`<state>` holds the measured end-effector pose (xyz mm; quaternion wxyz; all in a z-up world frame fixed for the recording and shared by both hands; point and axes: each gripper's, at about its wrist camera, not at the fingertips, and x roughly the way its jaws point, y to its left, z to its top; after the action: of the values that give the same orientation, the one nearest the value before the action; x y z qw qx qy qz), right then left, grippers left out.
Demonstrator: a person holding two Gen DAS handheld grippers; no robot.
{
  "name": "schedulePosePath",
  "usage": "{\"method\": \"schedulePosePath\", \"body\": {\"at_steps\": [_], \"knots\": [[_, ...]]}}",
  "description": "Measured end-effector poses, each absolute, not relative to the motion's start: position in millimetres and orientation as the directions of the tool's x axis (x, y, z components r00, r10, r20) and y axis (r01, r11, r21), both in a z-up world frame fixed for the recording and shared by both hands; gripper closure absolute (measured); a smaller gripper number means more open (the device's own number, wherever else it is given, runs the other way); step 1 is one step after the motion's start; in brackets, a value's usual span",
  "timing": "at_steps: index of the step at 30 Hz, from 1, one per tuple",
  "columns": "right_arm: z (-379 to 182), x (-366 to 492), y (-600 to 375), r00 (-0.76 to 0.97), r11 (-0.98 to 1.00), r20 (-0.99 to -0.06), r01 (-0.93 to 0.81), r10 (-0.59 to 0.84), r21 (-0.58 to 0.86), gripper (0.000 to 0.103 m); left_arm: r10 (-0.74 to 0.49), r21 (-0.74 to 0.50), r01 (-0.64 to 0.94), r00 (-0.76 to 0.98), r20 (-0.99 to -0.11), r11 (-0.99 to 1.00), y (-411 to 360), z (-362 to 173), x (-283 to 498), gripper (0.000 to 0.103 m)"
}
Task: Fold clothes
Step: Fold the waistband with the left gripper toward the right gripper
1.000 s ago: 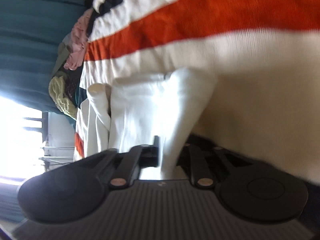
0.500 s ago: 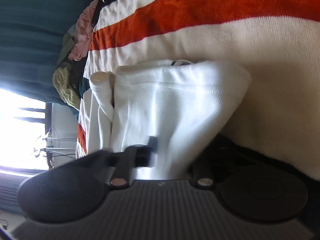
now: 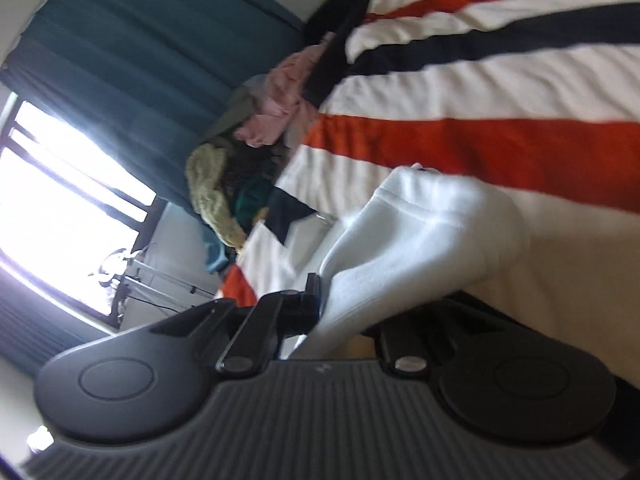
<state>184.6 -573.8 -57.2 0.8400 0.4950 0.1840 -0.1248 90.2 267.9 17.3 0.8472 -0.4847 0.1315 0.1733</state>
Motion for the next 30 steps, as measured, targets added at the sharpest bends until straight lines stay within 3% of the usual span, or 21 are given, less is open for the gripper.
{"method": "schedulePosePath", "body": {"at_steps": [7,10,14,20,23,25,27,30], "knots": [[-34.2,325.4,-555.3,0.852,0.574,-0.512,0.475,-0.11,0.667,0.092,0.175,-0.664,-0.456,0.877,-0.447,0.593,263.5,52.3,255.5,0.096],[-56.0,395.5,-545.8,0.811,0.563,-0.566,0.539,-0.146,0.627,0.092,0.192,-0.588,-0.512,0.833,-0.52,0.626,259.6,38.0,341.3,0.096],[-93.7,460.7,-539.5,0.798,0.545,-0.571,0.57,-0.192,0.615,0.091,0.209,-0.488,-0.565,0.769,-0.605,0.665,255.5,3.9,434.5,0.095],[-126.5,506.1,-525.8,0.704,0.662,-0.674,0.618,-0.225,0.425,0.089,0.195,-0.344,-0.579,0.673,-0.713,0.739,259.1,-39.4,512.5,0.094],[-128.0,508.6,-532.4,0.696,0.671,-0.695,0.603,-0.18,0.431,0.086,0.178,-0.312,-0.555,0.658,-0.731,0.771,259.7,-47.1,519.1,0.089],[-126.2,507.3,-538.9,0.703,0.678,-0.701,0.573,-0.119,0.459,0.076,0.149,-0.335,-0.529,0.676,-0.722,0.78,259.9,-47.0,509.3,0.085],[-123.0,498.3,-544.3,0.735,0.668,-0.677,0.526,-0.045,0.526,0.05,0.112,-0.373,-0.498,0.702,-0.703,0.783,260.5,-45.3,494.9,0.073],[-112.6,473.5,-538.3,0.776,0.665,-0.63,0.458,0.023,0.59,0.031,0.055,-0.429,-0.449,0.739,-0.672,0.784,261.3,-42.6,473.3,0.057]]}}
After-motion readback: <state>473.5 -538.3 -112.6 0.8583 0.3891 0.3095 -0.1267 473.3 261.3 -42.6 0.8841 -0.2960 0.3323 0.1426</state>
